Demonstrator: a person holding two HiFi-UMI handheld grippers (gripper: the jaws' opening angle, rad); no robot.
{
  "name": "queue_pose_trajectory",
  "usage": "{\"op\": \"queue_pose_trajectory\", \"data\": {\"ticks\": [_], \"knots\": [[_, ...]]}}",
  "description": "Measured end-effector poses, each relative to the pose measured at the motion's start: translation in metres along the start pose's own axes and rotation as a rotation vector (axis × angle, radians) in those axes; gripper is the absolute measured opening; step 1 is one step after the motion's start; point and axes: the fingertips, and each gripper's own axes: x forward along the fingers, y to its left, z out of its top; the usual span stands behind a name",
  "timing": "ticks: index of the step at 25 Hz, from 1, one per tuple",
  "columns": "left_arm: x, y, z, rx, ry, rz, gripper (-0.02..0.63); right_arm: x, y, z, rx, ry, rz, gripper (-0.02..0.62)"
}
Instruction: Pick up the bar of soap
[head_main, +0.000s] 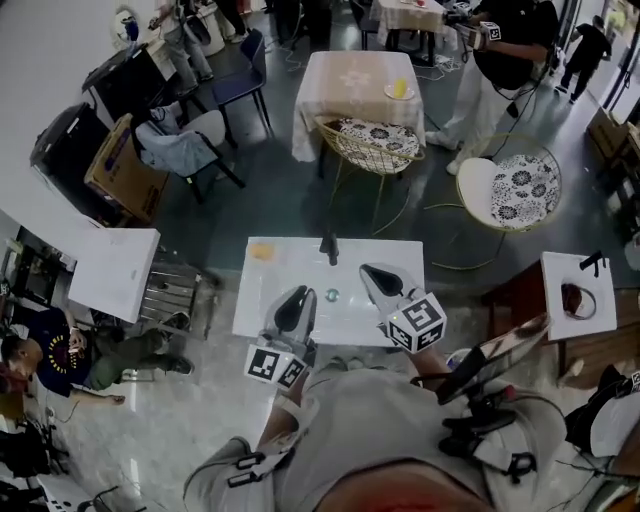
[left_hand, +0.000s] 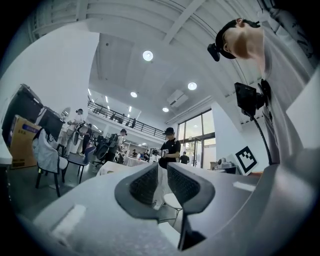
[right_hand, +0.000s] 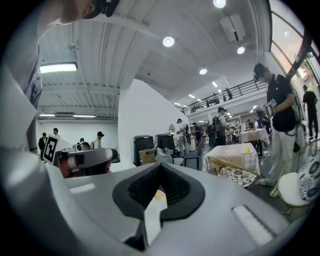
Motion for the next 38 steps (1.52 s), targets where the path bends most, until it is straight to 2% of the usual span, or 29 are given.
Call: {"op": "queue_pose_trajectory", "data": {"ticks": [2,7,9,11,12,13,14,15,23,27,33,38], "knots": [[0.009,0.0,0.001,0.003,0.006,-0.022,0.082,-0.008,-0.006,0.003,0.008,-0.002,-0.043,0.003],[0.025,-0.003,0.018,0.011,-0.025,-0.103,0.084,-0.018,-0.017,0.011,0.002,0.003,-0.124,0.003],[0.025,0.001,0.023,0.006,-0.031,-0.117,0.084,-0.016,-0.013,0.016,-0.004,-0.006,-0.132,0.003],[0.025,0.008,0.025,-0.001,-0.036,-0.099,0.085,-0.014,-0.01,0.021,-0.011,-0.017,-0.138,0.003],[0.025,0.014,0.026,-0.005,-0.039,-0.066,0.141,-0.014,-0.008,0.022,-0.013,-0.018,-0.141,0.003],[0.025,0.02,0.027,-0.005,-0.042,-0.026,0.397,-0.013,-0.007,0.022,-0.013,-0.017,-0.144,0.003],[0.024,0.025,0.027,0.005,-0.043,0.006,0.51,-0.013,-0.006,0.021,-0.013,-0.013,-0.146,0.003],[0.023,0.027,0.029,0.021,-0.047,0.021,0.535,-0.012,-0.005,0.019,-0.013,-0.009,-0.147,0.003],[0.011,0.047,0.035,0.049,-0.049,0.037,0.534,-0.006,0.008,0.015,-0.015,0.004,-0.15,0.003],[0.007,0.076,0.029,0.106,-0.015,0.05,0.528,-0.006,0.012,0.009,-0.01,0.014,-0.155,0.003],[0.019,0.145,0.02,0.313,0.118,0.056,0.525,-0.009,0.013,0.002,0.004,0.022,-0.178,0.003],[0.042,0.204,-0.015,0.552,0.342,0.036,0.523,-0.011,0.01,-0.002,0.005,0.036,-0.19,0.003]]}}
